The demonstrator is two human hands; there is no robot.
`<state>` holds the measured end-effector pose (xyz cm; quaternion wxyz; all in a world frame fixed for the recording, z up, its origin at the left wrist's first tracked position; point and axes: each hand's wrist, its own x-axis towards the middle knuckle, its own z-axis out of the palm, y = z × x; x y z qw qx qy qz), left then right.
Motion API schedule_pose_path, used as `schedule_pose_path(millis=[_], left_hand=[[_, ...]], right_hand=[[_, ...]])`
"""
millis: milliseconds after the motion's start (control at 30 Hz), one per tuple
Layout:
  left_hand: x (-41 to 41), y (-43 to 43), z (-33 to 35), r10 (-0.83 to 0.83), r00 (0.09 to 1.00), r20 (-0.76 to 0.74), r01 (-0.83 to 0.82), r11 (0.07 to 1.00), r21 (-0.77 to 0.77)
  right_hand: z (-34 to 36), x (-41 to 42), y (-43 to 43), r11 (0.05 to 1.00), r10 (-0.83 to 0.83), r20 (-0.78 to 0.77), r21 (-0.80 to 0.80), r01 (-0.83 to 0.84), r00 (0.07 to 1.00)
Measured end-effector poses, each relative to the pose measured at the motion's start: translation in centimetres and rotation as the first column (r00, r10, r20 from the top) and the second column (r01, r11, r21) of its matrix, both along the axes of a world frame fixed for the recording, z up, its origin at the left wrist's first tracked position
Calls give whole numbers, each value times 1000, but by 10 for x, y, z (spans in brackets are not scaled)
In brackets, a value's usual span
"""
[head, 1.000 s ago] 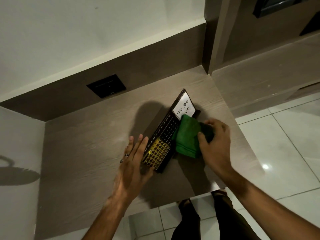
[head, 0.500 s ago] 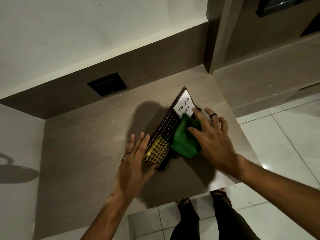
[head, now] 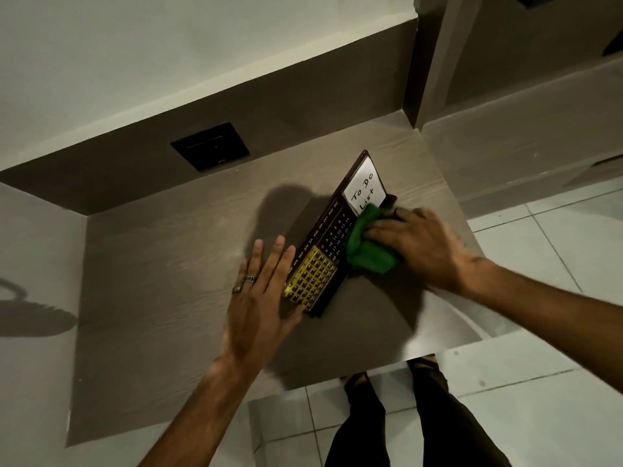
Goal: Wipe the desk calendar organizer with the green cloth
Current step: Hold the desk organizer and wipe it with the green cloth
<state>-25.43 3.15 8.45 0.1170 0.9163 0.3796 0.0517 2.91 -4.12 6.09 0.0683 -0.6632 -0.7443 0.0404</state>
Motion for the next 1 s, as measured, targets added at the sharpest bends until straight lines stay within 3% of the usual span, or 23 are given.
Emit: schedule_pose_path(millis=[133, 300, 433, 500, 600, 733, 867, 1000], left_hand=[[5, -1, 2, 1, 999, -32, 0, 999, 34], [5, 0, 1, 1, 999, -39, 1, 999, 49], [5, 0, 3, 13, 996, -83, -8, 998, 69], [6, -1, 4, 14, 996, -94, -7, 997, 72], [7, -1, 4, 7, 997, -83, -2, 998, 59], [9, -1, 3, 18, 998, -54, -16, 999, 42], [7, 0, 5, -2, 999, -48, 4, 999, 38], [8, 0, 8, -6, 997, -82, 9, 999, 35]], right_hand=[[-4, -7, 2, 996, -88, 12, 11, 88, 996], [-6, -52, -20, 982, 189, -101, -1, -190, 977], [8, 12, 11, 999, -27, -170, 20, 31, 985], [9, 42, 21, 992, -127, -147, -33, 124, 981], [2, 34, 21, 972, -224, -85, 45, 229, 971], [-9, -37, -1, 999, -34, -55, -30, 32, 998], [0, -59, -10, 986, 108, -169, -109, -128, 980], [7, 12, 17, 993, -10, -196, -114, -13, 981]])
